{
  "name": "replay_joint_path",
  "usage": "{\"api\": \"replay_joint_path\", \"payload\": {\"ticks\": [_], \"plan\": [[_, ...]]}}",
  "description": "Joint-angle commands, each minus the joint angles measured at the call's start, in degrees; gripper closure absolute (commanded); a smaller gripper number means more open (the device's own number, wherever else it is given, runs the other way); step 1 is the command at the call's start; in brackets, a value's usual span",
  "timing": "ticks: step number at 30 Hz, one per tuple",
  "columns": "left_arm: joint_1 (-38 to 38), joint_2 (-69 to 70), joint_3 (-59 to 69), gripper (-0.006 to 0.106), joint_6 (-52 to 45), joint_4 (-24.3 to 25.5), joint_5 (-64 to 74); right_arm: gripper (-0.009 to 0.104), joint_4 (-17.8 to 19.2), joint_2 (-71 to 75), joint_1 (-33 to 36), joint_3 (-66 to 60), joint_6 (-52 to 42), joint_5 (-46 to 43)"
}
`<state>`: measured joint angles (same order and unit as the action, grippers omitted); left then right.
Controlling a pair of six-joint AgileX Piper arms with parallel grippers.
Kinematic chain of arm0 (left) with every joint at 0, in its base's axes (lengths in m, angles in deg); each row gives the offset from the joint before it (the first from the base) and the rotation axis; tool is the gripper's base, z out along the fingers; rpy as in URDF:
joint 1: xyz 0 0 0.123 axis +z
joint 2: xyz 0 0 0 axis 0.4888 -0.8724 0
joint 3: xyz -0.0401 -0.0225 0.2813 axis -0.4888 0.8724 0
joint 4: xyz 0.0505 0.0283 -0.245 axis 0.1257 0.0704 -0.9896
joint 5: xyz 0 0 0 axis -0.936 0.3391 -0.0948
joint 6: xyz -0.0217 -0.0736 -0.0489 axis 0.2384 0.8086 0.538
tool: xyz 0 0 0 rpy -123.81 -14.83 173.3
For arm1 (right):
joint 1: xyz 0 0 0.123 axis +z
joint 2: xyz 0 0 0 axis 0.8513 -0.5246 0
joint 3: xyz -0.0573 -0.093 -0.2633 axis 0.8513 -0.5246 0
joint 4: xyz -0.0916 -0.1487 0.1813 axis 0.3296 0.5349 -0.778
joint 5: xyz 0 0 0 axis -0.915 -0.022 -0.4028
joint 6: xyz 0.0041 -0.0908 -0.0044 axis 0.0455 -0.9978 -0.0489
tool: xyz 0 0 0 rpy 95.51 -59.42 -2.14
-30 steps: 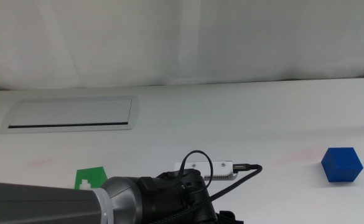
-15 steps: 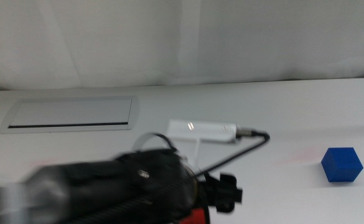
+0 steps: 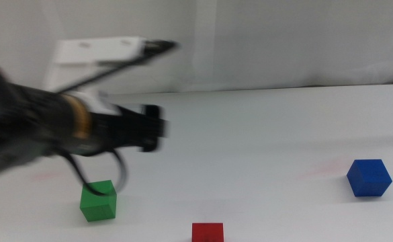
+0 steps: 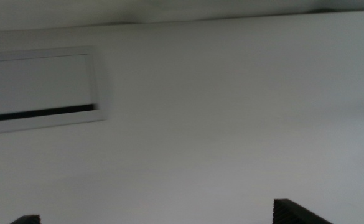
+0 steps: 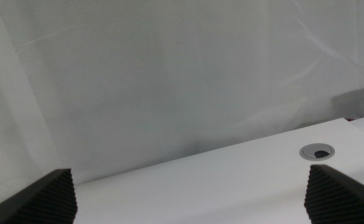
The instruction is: Stack red cubes first, then green, then blue cubes in a specific spot.
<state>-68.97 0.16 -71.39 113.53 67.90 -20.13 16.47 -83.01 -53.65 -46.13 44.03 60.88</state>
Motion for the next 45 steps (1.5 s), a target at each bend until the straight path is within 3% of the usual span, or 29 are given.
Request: {"api": "replay_joint_path", "payload": {"ticks": [1, 9, 30, 40, 45], "plan": [[4.4, 2.7, -0.1, 0.008, -4.7, -3.6, 4.3, -0.008, 0.3, 0.2, -0.3, -0.2, -0.4, -0.2], [13.0, 5.8, 0.0, 0.008, -9.4, -4.9, 13.6, -0.008, 0.3, 0.2, -0.3, -0.2, -0.4, -0.2], [15.5, -2.6, 0.1, 0.008, -12.1, -8.7, 8.9, -0.008, 0.3, 0.2, -0.3, -0.2, -0.4, -0.4], [18.1, -8.7, 0.1, 0.008, -14.2, -14.6, 4.4, -0.008, 0.3, 0.2, -0.3, -0.2, -0.4, -0.4], [18.4, -11.8, 0.1, 0.008, -14.2, -14.7, 4.0, -0.008, 0.3, 0.2, -0.3, -0.2, -0.4, -0.4]]}}
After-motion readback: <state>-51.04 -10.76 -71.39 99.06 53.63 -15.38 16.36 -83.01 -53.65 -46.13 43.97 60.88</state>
